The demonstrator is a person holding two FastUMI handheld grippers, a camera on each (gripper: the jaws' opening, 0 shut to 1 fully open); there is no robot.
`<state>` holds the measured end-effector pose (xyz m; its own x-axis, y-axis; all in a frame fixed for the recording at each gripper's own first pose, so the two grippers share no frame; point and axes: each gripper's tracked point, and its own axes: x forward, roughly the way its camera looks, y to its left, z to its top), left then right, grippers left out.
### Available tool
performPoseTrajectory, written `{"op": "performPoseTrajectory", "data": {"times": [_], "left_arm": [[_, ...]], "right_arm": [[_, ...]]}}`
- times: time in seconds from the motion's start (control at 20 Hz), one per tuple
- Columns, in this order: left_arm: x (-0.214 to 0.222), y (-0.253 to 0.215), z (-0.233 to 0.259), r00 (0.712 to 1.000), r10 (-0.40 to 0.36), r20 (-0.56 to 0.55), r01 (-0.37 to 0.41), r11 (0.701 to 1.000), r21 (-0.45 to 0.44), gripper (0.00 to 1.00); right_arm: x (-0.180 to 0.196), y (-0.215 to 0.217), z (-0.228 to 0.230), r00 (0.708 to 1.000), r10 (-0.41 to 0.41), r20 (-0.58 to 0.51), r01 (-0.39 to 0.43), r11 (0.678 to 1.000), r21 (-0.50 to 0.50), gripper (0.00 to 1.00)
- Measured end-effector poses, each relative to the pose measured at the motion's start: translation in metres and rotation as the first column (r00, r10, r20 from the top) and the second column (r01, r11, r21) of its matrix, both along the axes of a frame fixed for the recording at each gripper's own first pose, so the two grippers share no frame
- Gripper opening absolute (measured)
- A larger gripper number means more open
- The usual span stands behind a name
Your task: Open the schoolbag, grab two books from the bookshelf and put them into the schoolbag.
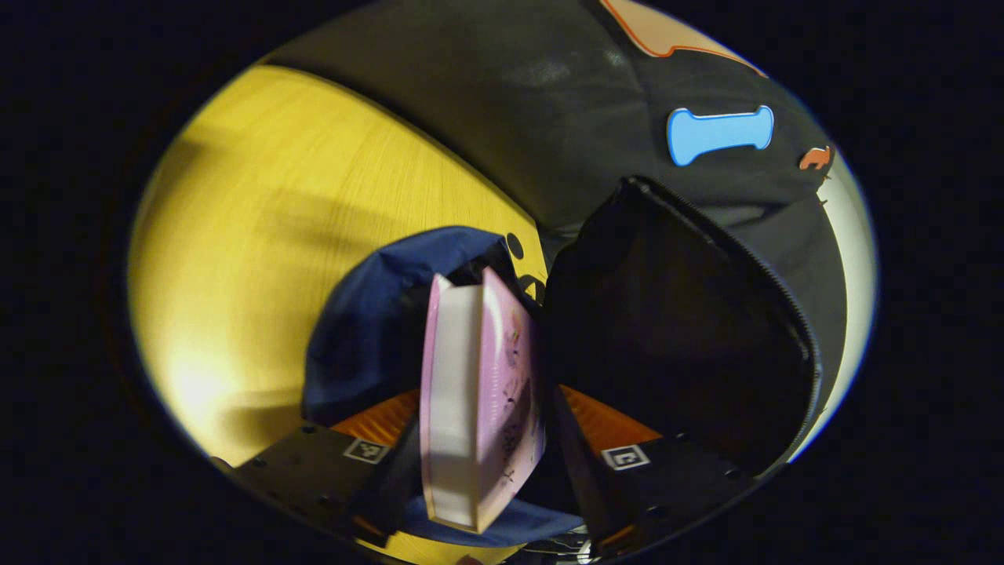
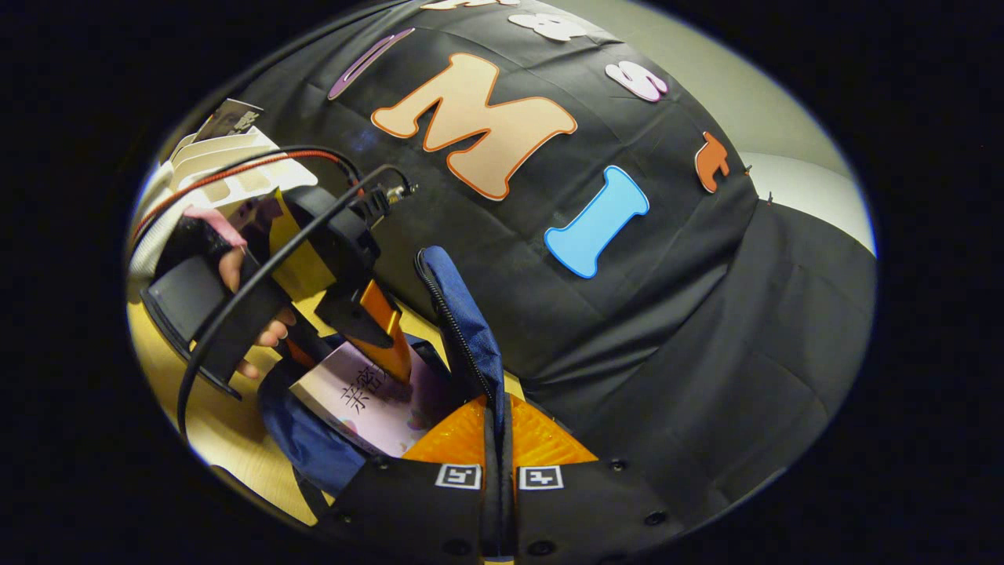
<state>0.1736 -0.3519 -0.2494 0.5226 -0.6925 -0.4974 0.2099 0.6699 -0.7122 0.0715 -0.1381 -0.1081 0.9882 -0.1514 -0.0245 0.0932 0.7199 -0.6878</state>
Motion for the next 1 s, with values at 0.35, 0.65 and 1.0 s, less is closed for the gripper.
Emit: {"op": "performPoseTrajectory", "data": {"times": [0.35,0.65,1.0], "left_arm": [[-0.025,0.042,0.028,0.998,0.008,0.06,-0.013,0.996,0.088,0.97],[-0.053,0.076,0.065,0.993,-0.024,0.116,0.001,0.982,0.191,0.97],[-0.079,0.127,0.144,0.98,0.008,0.197,-0.047,0.979,0.196,0.97]], "right_arm": [[-0.003,-0.007,-0.002,1.0,-0.014,-0.016,0.014,1.0,0.003,0.04],[-0.009,-0.006,-0.004,1.0,-0.016,-0.018,0.015,1.0,-0.014,0.02],[-0.017,-0.007,-0.005,1.0,-0.016,-0.027,0.015,0.999,-0.043,0.02]]}}
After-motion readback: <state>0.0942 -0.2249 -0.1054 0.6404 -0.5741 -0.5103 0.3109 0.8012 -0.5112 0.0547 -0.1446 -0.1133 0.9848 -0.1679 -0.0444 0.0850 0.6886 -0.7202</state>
